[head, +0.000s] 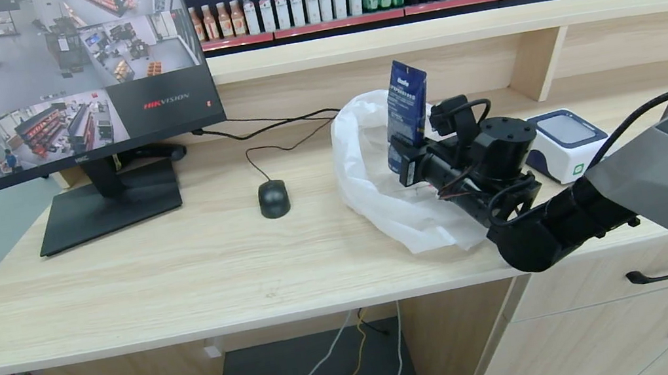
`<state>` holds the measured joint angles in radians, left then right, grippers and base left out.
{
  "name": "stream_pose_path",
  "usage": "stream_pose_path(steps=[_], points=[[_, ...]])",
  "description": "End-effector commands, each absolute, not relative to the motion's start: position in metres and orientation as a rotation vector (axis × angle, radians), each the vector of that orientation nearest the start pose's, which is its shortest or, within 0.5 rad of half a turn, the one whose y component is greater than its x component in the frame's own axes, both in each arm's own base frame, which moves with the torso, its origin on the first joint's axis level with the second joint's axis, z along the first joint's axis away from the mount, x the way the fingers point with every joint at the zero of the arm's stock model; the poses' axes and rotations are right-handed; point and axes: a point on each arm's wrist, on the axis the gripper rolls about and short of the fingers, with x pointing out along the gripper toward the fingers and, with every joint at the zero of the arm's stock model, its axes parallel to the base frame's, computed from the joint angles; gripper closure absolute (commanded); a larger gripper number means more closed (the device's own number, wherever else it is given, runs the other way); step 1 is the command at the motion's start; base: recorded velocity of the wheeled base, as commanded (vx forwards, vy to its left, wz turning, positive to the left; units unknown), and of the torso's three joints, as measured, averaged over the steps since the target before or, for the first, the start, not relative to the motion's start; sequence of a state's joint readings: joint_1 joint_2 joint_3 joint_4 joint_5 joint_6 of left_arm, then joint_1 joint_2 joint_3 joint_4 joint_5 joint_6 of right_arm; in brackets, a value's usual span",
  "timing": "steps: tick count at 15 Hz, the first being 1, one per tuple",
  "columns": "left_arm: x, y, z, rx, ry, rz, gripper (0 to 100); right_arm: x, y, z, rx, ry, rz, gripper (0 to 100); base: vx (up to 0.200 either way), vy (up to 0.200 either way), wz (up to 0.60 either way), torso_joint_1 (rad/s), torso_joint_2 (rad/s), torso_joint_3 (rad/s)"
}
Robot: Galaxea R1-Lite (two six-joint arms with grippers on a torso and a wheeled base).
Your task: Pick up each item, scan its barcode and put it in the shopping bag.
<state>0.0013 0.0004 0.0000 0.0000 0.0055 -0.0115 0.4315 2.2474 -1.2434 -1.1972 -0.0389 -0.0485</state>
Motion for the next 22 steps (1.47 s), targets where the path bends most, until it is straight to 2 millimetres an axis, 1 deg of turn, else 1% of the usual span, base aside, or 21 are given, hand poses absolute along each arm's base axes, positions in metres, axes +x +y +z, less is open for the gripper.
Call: stream_pose_path(steps=[1,2,5,9,11,13,14,19,20,21,22], points=[[-0.023,0.0,0.075,-0.012,0.0,0.008,0,0.406,0.186,0.145,-0.004,-0.194,0.387,100,0.0,0.0,0.0,0.0,0.0,0.0],[-0.023,0.0,0.075,-0.011,0.0,0.008,0,0.406,0.186,0.147,-0.002,-0.198,0.387,0,0.0,0.0,0.0,0.0,0.0,0.0],[-0.023,0.0,0.075,-0.012,0.0,0.008,0,0.405,0.185,0.151,0.008,-0.214,0.387,0,0.0,0.0,0.0,0.0,0.0,0.0],[-0.023,0.0,0.075,-0.012,0.0,0.008,0,0.399,0.183,0.166,0.016,-0.245,0.384,0,0.0,0.0,0.0,0.0,0.0,0.0],[-0.023,0.0,0.075,-0.012,0.0,0.008,0,0.394,0.18,0.179,0.022,-0.272,0.38,0,0.0,0.0,0.0,0.0,0.0,0.0],[-0.023,0.0,0.075,-0.012,0.0,0.008,0,0.384,0.177,0.193,0.028,-0.295,0.379,0,0.0,0.0,0.0,0.0,0.0,0.0],[-0.023,0.0,0.075,-0.012,0.0,0.008,0,0.378,0.175,0.198,0.029,-0.298,0.38,0,0.0,0.0,0.0,0.0,0.0,0.0],[-0.023,0.0,0.075,-0.012,0.0,0.008,0,0.328,0.153,0.213,0.021,-0.275,0.376,0,0.0,0.0,0.0,0.0,0.0,0.0],[-0.023,0.0,0.075,-0.012,0.0,0.008,0,0.317,0.149,0.215,0.028,-0.282,0.356,0,0.0,0.0,0.0,0.0,0.0,0.0],[-0.023,0.0,0.075,-0.012,0.0,0.008,0,0.308,0.152,0.214,0.039,-0.29,0.367,0,0.0,0.0,0.0,0.0,0.0,0.0],[-0.023,0.0,0.075,-0.011,0.0,0.008,0,0.295,0.153,0.208,0.045,-0.3,0.387,0,0.0,0.0,0.0,0.0,0.0,0.0]])
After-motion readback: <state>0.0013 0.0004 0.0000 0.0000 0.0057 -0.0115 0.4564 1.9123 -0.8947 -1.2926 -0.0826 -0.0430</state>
